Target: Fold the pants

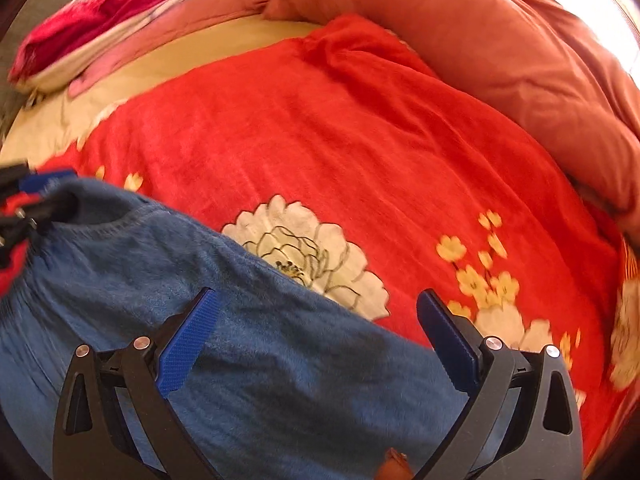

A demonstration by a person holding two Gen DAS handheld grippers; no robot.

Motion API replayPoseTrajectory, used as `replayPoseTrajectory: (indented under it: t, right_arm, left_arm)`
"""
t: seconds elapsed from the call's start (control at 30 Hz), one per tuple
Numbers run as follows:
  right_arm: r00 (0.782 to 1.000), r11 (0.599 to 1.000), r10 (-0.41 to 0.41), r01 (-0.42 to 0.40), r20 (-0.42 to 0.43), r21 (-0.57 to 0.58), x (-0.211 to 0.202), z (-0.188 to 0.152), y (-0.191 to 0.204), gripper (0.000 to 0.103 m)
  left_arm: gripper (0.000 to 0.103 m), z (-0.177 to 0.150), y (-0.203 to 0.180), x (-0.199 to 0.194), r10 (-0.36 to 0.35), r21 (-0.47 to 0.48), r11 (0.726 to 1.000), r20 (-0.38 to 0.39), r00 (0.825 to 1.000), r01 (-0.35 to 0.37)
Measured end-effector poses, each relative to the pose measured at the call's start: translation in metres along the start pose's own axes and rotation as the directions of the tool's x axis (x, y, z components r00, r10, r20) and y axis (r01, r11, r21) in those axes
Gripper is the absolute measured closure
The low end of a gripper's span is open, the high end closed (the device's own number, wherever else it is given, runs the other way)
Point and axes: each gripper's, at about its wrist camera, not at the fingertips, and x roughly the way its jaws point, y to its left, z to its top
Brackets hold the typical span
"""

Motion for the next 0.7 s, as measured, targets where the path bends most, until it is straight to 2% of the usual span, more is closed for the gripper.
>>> replayPoseTrajectory:
  t: [0.17, 0.27, 0.33, 0.4, 0.43, 0.47, 0.5, 0.6, 0.7]
  right_arm:
    - [0.999, 0.992, 0.042, -0.041, 0.009, -0.121, 0.005, 0.003, 0.016, 0.007]
    - [0.996, 0.981, 0.084, -0.085, -0.011, -0.173, 0.013, 0.003, 0.029, 0.031]
    - [0.997, 0.980, 0.072, -0.077, -0.034, -0.181, 0.019, 0.003, 0.037, 0.034]
    - [0.996, 0.979, 0.087, -0.091, -0.030, -0.183, 0.020, 0.003, 0.042, 0.056]
    - [0.995, 0.978, 0.096, -0.099, -0.024, -0.183, 0.019, 0.002, 0.044, 0.063]
    - [0.995, 0.977, 0.102, -0.102, -0.013, -0.186, 0.016, 0.001, 0.048, 0.078]
    - [0.995, 0.977, 0.097, -0.096, -0.001, -0.189, 0.013, -0.001, 0.052, 0.085]
    - [0.998, 0.985, 0.053, -0.048, 0.032, -0.164, 0.003, -0.008, 0.057, 0.094]
    - [0.995, 0.995, 0.055, -0.048, 0.077, -0.091, -0.012, -0.012, 0.053, 0.095]
  left_arm:
    - [0.072, -0.001, -0.005, -0.007, 0.008, 0.024, 1.000, 0.022, 1.000, -0.009]
    - [0.072, -0.001, -0.007, -0.007, 0.015, 0.035, 0.999, 0.025, 1.000, -0.016]
    - [0.072, -0.001, -0.008, -0.006, 0.016, 0.037, 0.999, 0.024, 1.000, -0.017]
    - [0.072, -0.002, -0.008, -0.006, 0.024, 0.043, 0.999, 0.023, 0.999, -0.025]
    - [0.072, -0.001, -0.009, -0.005, 0.026, 0.043, 0.999, 0.024, 0.999, -0.027]
    - [0.072, -0.002, -0.009, -0.006, 0.026, 0.042, 0.999, 0.025, 0.999, -0.027]
    - [0.072, -0.001, -0.009, -0.006, 0.028, 0.041, 0.999, 0.028, 0.999, -0.029]
    - [0.072, -0.003, -0.008, -0.010, 0.025, 0.036, 0.999, 0.040, 0.999, -0.026]
    - [0.072, -0.005, -0.010, -0.015, 0.023, 0.042, 0.999, 0.055, 0.998, -0.025]
